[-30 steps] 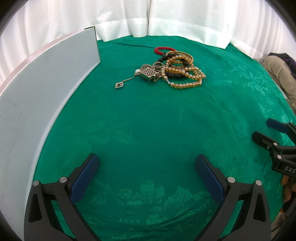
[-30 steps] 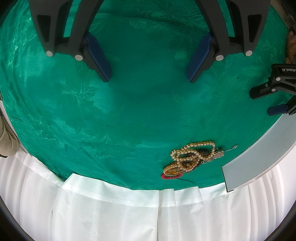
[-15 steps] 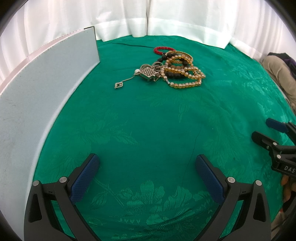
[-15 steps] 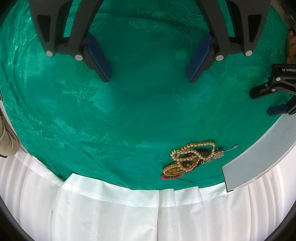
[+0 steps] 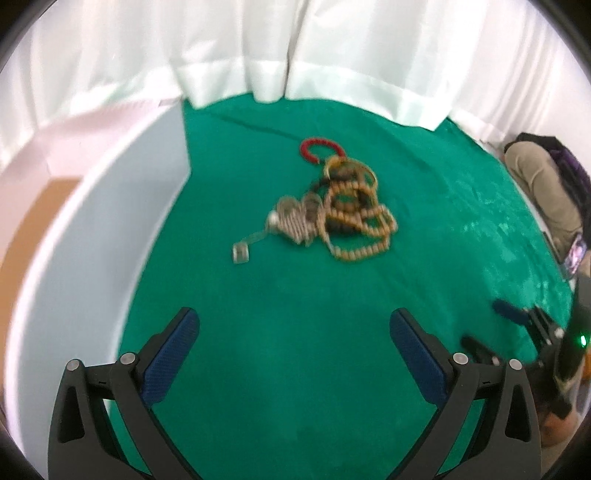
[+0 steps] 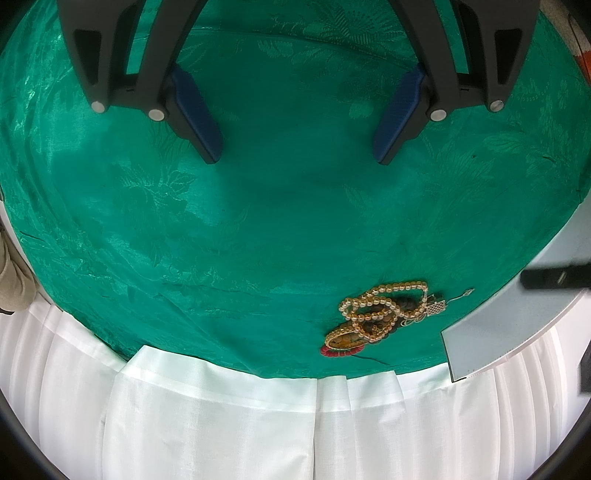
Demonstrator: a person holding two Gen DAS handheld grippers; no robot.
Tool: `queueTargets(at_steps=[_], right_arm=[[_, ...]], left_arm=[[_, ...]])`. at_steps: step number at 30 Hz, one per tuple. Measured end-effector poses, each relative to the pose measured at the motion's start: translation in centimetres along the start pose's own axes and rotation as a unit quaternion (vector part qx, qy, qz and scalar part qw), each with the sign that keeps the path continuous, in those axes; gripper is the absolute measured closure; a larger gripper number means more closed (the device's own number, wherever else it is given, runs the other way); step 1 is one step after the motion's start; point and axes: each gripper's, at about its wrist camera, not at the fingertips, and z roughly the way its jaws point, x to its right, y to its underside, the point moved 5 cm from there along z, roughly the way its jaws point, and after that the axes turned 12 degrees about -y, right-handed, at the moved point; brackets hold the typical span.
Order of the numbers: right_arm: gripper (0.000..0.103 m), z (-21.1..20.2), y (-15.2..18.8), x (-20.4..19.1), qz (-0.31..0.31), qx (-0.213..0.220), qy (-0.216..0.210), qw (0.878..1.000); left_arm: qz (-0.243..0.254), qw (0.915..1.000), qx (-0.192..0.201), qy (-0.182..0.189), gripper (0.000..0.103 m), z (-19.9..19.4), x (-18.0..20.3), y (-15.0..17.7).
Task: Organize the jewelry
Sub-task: 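Move the left tool toward the beaded bracelets in the pile, then close the left tool on the silver lattice pendant and lift it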
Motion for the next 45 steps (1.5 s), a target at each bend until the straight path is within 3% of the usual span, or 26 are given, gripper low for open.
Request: queueTargets(at_steps=[3, 7, 13, 17, 18, 19, 22, 28, 33, 36, 40, 45], right_arm=[[0.017, 0.0, 0.0, 0.0, 0.000, 0.000, 0.000, 1.000], [0.017, 0.0, 0.0, 0.0, 0.000, 0.000, 0.000, 1.000], [0.017, 0.0, 0.0, 0.0, 0.000, 0.000, 0.001, 1.000], [0.016, 0.0, 0.0, 0.0, 0.000, 0.000, 0.001, 1.000], [0.016, 0.0, 0.0, 0.0, 0.000, 0.000, 0.001, 1.000], [0.016, 0.0, 0.0, 0.0, 0.000, 0.000, 0.001, 1.000], [0.016, 0.0, 0.0, 0.0, 0.000, 0.000, 0.001, 1.000], [0.016, 0.1, 0.0, 0.0, 0.000, 0.000, 0.000, 1.000], [0.016, 0.1, 0.0, -0.1, 0.000, 0.000, 0.000, 1.000], [0.016, 0.1, 0.0, -0.1, 0.001, 0.000, 0.000, 1.000], [0.016, 0.1, 0.1, -0.2, 0.001, 0.000, 0.000, 1.000], [0.016, 0.2, -0.3, -0.2, 0.009, -0.024, -0.002, 1.000]], left_arm=[[0.029, 0.9995, 0.003, -0.013, 0.003, 1.9, 0.5, -2.2], [0.087, 0.9957, -0.002, -0.032, 0.022, 5.1, 1.4, -3.9], [0.134, 0.9903, -0.018, -0.033, 0.024, 9.2, 1.5, -4.7], [0.138, 0.9904, -0.002, -0.004, 0.026, 9.8, 2.1, -5.3], [0.140, 0.9901, 0.007, 0.006, 0.034, 9.8, 2.4, -5.3], [0.140, 0.9899, 0.012, 0.019, 0.049, 9.9, 2.8, -5.4], [0.134, 0.9904, 0.020, 0.031, 0.072, 9.4, 3.0, -5.3], [0.074, 0.9956, 0.032, 0.047, 0.073, 5.2, 1.5, -3.7], [0.020, 0.9979, 0.041, 0.046, 0.073, -0.3, -0.6, -0.5], [-0.020, 0.9968, 0.041, 0.066, 0.073, -3.1, -2.0, 1.7], [-0.063, 0.9945, 0.034, 0.077, 0.072, -5.2, -4.0, 4.4], [-0.078, 0.9947, 0.038, 0.056, 0.072, -6.4, -5.6, 6.7]])
